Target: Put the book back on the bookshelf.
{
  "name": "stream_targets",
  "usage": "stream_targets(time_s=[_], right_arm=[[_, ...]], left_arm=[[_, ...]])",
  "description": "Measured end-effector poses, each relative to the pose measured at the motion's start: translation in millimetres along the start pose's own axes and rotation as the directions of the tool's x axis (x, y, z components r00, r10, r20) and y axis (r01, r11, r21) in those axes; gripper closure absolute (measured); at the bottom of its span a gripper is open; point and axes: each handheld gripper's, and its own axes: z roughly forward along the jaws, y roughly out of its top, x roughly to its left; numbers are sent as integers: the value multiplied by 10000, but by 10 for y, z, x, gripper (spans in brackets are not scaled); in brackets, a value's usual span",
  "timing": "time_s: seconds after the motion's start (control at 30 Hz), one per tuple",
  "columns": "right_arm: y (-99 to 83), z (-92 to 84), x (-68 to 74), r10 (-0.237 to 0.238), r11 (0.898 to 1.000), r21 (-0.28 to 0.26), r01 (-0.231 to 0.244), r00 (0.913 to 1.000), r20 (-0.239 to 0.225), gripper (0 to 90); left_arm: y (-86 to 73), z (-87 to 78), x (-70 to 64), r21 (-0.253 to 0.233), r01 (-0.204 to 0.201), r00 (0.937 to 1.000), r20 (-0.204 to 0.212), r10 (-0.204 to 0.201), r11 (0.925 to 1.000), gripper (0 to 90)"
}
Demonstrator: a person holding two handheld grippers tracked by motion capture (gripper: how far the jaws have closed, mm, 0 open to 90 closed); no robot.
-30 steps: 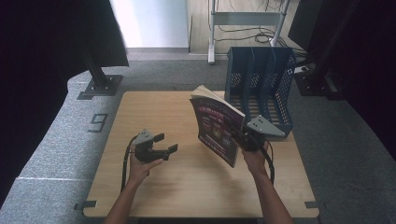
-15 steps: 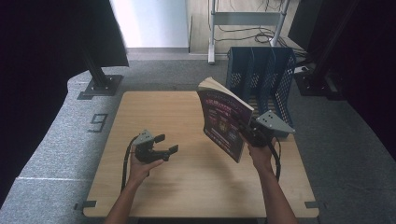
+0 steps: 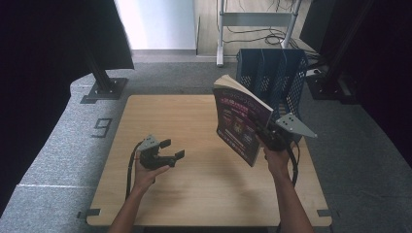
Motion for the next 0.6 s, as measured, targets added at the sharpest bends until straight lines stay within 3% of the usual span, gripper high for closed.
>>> stream_targets(time_s=[0.6], right_arm=[[155,-168,-176,-29,9994,-340,53,9977,675,815]], left_arm=[[-1,-5,-6,-61,-65,9999,-81,65,10000,185]])
